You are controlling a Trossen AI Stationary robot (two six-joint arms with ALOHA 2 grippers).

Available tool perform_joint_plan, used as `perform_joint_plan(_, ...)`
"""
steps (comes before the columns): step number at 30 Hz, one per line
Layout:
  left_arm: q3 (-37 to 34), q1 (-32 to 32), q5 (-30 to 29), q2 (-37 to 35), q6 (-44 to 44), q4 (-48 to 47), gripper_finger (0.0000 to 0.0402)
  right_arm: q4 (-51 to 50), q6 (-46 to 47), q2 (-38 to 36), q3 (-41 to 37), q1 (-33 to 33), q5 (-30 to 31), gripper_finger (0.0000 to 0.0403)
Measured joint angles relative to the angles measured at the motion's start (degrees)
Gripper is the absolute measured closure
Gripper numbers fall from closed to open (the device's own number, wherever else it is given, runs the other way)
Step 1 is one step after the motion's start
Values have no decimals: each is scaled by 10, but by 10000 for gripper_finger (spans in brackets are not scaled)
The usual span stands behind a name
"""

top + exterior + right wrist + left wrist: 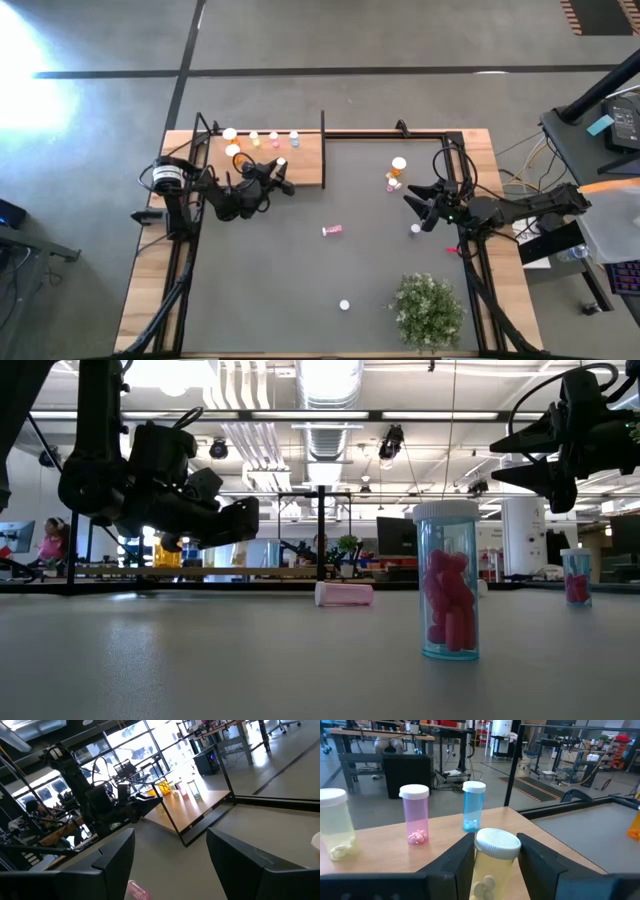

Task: Pick and place medicine bottles onto shelf by color
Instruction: Put the bottom yellow pill bottle on the shelf aligned with the other yellow pill bottle

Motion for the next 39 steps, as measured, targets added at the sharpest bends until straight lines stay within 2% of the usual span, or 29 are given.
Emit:
perform_joint_plan(36,0,0,7,-1,16,14,276,0,0,0,0,0,0,165)
perform_joint_plan(39,0,0,-6,-1,15,14,276,0,0,0,0,0,0,165)
